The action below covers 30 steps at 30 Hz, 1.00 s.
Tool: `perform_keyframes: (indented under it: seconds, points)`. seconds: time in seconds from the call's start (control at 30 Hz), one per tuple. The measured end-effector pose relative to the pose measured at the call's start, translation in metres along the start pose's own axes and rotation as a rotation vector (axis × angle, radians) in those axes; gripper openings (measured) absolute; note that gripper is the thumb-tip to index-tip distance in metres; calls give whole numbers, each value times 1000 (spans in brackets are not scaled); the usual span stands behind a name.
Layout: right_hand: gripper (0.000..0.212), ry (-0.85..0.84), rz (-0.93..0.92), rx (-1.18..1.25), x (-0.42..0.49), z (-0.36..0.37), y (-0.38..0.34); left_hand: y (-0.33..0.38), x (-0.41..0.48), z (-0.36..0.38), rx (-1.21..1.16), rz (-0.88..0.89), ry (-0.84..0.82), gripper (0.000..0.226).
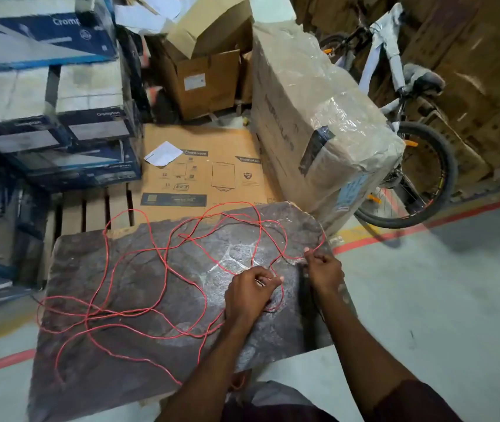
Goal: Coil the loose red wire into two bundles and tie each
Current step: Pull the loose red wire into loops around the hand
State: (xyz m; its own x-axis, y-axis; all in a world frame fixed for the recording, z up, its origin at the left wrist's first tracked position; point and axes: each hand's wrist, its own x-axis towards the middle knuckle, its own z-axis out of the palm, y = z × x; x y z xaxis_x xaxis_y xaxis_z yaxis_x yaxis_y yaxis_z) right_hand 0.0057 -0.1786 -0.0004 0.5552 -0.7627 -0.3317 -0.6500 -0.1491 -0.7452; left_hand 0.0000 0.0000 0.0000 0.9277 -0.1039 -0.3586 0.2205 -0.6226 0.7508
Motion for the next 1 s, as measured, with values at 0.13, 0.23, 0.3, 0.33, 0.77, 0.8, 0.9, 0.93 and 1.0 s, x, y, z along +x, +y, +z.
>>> perform_keyframes:
  seconds: [0.13,0.23,0.3,0.33,0.77,0.8,0.9,0.93,1.0]
  points:
    - [28,-43,69,84,13,5,-1,5,-2,6,140,-32,-38,50]
    - [26,-10,50,102,20,12,9,6,-3,11,207,-41,-90,57]
    - [25,1,39,124,23,14,13,7,-5,12,224,-46,-88,48]
    - [22,-10,41,178,20,13,9,7,-5,11,218,-49,-86,43]
    - [28,-106,-367,433,-10,-11,-35,18,13,-28,-372,70,31,11]
    - [29,-120,-406,416,-11,-13,-40,23,17,-38,-424,78,63,10]
    - [26,-162,-525,354,-19,-17,-57,42,26,-74,-577,93,147,11]
    - [25,-176,-565,330,-22,-18,-63,49,29,-88,-633,96,163,9]
    - [26,-209,-653,265,-26,-19,-74,62,32,-113,-697,126,192,12]
